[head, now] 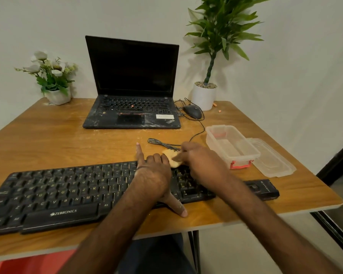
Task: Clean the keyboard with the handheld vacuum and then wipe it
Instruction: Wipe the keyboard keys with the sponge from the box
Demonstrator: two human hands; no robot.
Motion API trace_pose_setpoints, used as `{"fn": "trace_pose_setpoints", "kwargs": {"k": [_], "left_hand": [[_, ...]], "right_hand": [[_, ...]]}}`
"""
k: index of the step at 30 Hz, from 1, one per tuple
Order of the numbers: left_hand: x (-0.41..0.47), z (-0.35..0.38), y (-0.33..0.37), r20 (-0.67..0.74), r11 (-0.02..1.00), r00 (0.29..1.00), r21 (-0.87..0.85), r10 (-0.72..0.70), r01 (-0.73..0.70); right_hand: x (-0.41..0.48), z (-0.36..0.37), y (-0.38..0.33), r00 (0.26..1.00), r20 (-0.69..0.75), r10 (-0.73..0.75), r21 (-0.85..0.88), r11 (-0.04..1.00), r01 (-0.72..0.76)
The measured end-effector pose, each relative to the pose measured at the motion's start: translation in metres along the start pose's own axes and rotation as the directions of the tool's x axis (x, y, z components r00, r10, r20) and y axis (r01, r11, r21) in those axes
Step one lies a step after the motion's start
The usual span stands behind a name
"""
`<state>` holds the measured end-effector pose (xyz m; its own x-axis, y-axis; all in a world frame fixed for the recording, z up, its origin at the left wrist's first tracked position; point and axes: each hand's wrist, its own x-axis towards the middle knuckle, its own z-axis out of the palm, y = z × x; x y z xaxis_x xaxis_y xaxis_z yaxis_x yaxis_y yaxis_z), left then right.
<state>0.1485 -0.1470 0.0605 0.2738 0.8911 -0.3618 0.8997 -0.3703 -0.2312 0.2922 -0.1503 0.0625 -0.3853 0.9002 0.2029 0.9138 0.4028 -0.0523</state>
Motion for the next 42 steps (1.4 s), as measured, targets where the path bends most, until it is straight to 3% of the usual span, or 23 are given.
{"fn": "trace_pose_setpoints", "kwargs": {"k": [4,6,10,12,14,18,20,24,27,31,34,35,39,42], "left_hand": [[0.000,0.000,0.000,-0.002,1.000,1.000,-0.001,0.005,-0.005],[0.000,0.000,0.000,-0.009,1.000,1.000,0.000,0.001,-0.001],[-0.001,-0.003,0.001,-0.004,1.000,1.000,0.005,-0.007,0.007],[-0.002,-0.004,0.001,0.002,1.000,1.000,0.005,-0.015,0.015],[-0.002,-0.003,0.001,-0.004,1.000,1.000,0.004,-0.015,0.015],[-0.002,-0.002,-0.001,-0.018,1.000,1.000,-0.014,-0.005,0.005],[-0.002,-0.002,0.000,-0.017,1.000,1.000,-0.016,-0.005,0.004],[-0.003,-0.003,0.001,-0.017,1.000,1.000,0.001,-0.007,0.007],[-0.003,-0.003,0.000,-0.006,1.000,1.000,-0.011,-0.015,0.014],[-0.004,-0.002,-0.002,-0.014,1.000,1.000,-0.020,-0.001,0.000],[-0.003,0.000,-0.006,-0.021,1.000,1.000,-0.029,0.008,-0.008],[-0.002,0.000,-0.007,-0.025,0.999,1.000,-0.030,0.013,-0.013],[-0.002,0.008,-0.014,-0.039,0.998,0.999,-0.050,0.029,-0.031],[-0.002,0.013,-0.020,-0.052,0.996,0.998,-0.084,0.033,-0.038]], "right_hand": [[-0.004,-0.007,0.029,0.967,0.027,0.253,0.114,0.960,-0.254],[0.003,-0.015,0.035,0.944,0.036,0.327,0.077,0.941,-0.329],[0.014,-0.021,0.021,0.965,-0.129,0.229,0.088,0.972,-0.218],[0.010,-0.012,0.010,0.996,-0.060,0.073,0.061,0.996,-0.069],[0.001,-0.002,0.006,0.999,0.032,0.017,0.015,1.000,-0.018],[-0.002,-0.016,0.033,0.957,0.070,0.280,0.034,0.959,-0.283],[0.003,-0.026,0.036,0.941,0.057,0.335,-0.032,0.942,-0.333],[0.007,-0.028,0.018,0.968,-0.128,0.218,0.064,0.975,-0.211],[0.000,-0.007,0.004,0.998,0.015,0.059,0.021,0.998,-0.059],[0.004,-0.007,0.027,0.972,-0.023,0.233,0.052,0.971,-0.231],[-0.001,-0.007,0.028,0.959,-0.037,0.282,0.356,0.900,-0.251],[-0.005,-0.005,0.025,0.960,-0.048,0.274,0.379,0.895,-0.236],[-0.013,0.008,0.023,0.940,-0.180,0.290,0.202,0.946,-0.253],[-0.019,0.009,0.016,0.958,-0.093,0.270,0.112,0.959,-0.259]]}}
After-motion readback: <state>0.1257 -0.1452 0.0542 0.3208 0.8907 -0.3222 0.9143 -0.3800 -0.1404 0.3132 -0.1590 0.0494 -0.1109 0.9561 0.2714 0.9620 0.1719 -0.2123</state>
